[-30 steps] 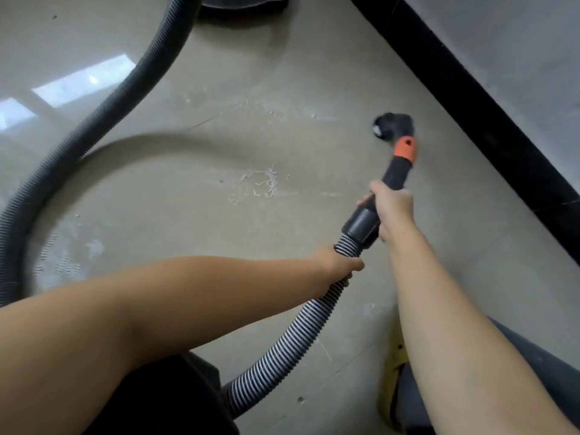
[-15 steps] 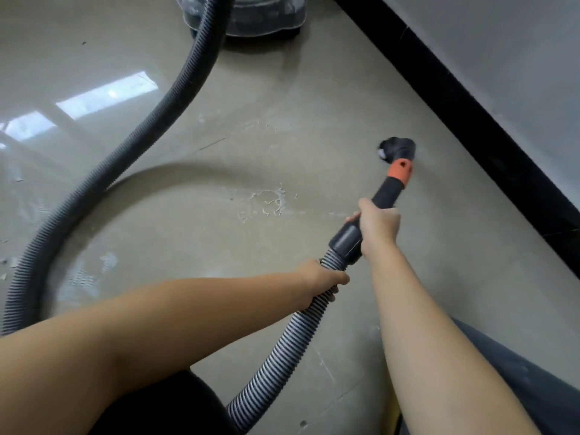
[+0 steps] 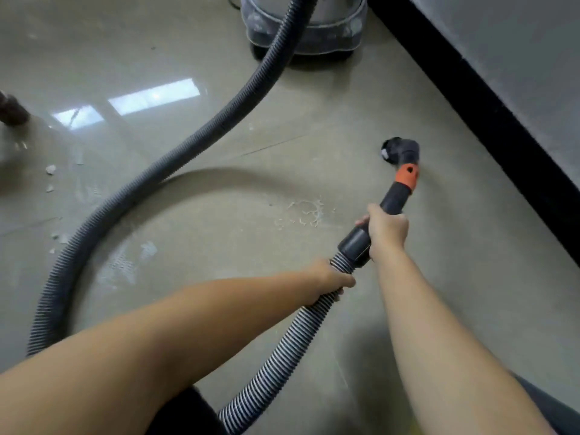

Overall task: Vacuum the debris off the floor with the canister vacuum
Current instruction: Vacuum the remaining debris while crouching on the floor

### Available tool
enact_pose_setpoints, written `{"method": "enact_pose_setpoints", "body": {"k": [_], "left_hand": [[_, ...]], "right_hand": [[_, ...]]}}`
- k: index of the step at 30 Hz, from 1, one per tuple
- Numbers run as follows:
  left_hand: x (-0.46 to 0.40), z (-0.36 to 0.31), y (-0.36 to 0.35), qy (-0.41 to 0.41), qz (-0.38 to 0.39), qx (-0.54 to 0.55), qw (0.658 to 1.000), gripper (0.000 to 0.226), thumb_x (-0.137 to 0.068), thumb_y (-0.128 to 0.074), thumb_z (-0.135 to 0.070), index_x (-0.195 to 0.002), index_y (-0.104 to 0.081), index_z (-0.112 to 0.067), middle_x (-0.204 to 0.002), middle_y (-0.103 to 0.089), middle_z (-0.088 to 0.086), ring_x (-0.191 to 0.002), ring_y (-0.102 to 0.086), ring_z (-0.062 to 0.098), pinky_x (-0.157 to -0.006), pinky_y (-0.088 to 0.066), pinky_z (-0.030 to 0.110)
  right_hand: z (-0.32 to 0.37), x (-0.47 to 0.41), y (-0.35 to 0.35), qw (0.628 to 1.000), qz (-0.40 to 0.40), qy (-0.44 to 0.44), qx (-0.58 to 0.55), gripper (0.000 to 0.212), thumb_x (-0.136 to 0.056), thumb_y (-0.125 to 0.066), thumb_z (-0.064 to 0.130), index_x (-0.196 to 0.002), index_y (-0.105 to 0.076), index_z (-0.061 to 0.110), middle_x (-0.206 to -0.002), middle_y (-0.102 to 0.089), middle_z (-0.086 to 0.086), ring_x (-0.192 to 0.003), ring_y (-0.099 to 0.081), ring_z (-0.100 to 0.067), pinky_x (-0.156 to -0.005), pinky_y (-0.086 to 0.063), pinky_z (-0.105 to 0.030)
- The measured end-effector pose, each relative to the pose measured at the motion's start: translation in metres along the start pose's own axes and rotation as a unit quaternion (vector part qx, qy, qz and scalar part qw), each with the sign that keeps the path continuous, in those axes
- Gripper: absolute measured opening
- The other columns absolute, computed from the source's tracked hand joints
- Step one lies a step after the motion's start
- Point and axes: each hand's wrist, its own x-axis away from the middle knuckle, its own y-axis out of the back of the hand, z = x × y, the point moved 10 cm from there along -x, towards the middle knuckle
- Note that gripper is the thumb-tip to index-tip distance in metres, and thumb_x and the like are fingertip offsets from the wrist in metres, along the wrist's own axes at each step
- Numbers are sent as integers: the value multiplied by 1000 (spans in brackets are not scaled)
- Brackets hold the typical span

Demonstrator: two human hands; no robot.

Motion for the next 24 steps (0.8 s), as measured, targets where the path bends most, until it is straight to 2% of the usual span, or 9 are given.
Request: {"method": "enact_pose_setpoints", "body": {"k": [3, 6, 8, 11, 13, 15, 19, 21, 24], "left_hand": [[-4, -15, 6, -15, -2, -13, 1000, 15, -87, -64, -11, -89, -49, -11, -73, -54, 6, -56, -51, 16, -57, -48, 25], [-8, -7, 13, -22, -43, 55, 997, 18, -86, -63, -10, -79, -46, -13, -70, -53, 6, -54, -51, 16, -56, -47, 26], [-7, 5, 21, -36, -85, 121, 988, 20, -85, -62, -6, -75, -46, -12, -66, -51, 7, -51, -50, 17, -57, -46, 27], [1, 26, 29, -38, -104, 203, 973, 20, -84, -62, -4, -73, -47, -11, -62, -50, 7, -51, -50, 17, -58, -48, 29], [8, 32, 30, -35, -88, 211, 973, 20, -85, -63, -6, -73, -48, -12, -61, -51, 7, -50, -51, 17, -56, -48, 27], [13, 34, 39, -39, -79, 190, 978, 21, -87, -62, -9, -73, -48, -12, -62, -52, 6, -50, -51, 16, -51, -47, 23], [6, 7, 75, -80, -81, 98, 989, 18, -89, -64, -14, -78, -50, -13, -66, -54, 6, -50, -51, 15, -43, -45, 17], [0, 0, 89, -100, -116, 83, 985, 18, -89, -63, -14, -79, -49, -14, -67, -54, 6, -50, -51, 15, -38, -42, 15], [7, 11, 90, -107, -167, 171, 965, 19, -88, -61, -9, -76, -48, -12, -67, -52, 7, -50, -50, 17, -36, -42, 15]], "right_hand": [[8, -11, 2, 1000, -19, -6, 3, 22, -78, -57, 8, -98, -50, 7, -47, -59, -2, -39, -56, -13, -51, -48, -24], [22, -2, -57, 991, 112, 38, 58, 15, -79, -55, 1, -93, -52, 3, -54, -53, -7, -33, -52, -13, -43, -47, -23], [23, 20, -104, 960, 237, 66, 135, 11, -79, -55, -2, -84, -49, 5, -54, -51, -8, -32, -51, -13, -41, -45, -22], [6, 70, -155, 875, 424, 61, 227, 17, -83, -54, -4, -79, -44, 10, -54, -51, -8, -37, -52, -16, -42, -46, -20], [-3, 87, -167, 848, 471, 57, 236, 19, -84, -53, -4, -78, -43, 11, -55, -51, -9, -39, -52, -17, -44, -46, -21], [-5, 76, -166, 877, 431, 58, 203, 18, -83, -53, -4, -77, -44, 10, -55, -49, -8, -36, -51, -15, -42, -45, -21], [15, 24, -125, 977, 209, 44, 20, 15, -84, -54, -2, -77, -44, 7, -56, -51, -9, -31, -51, -12, -39, -46, -22], [22, 16, -133, 981, 181, 67, 32, 18, -84, -53, -1, -77, -41, 9, -57, -52, -8, -30, -51, -10, -40, -47, -23], [20, 52, -181, 935, 290, 103, 176, 13, -82, -53, 0, -93, -46, 2, -58, -51, -8, -33, -52, -12, -39, -46, -22]]}}
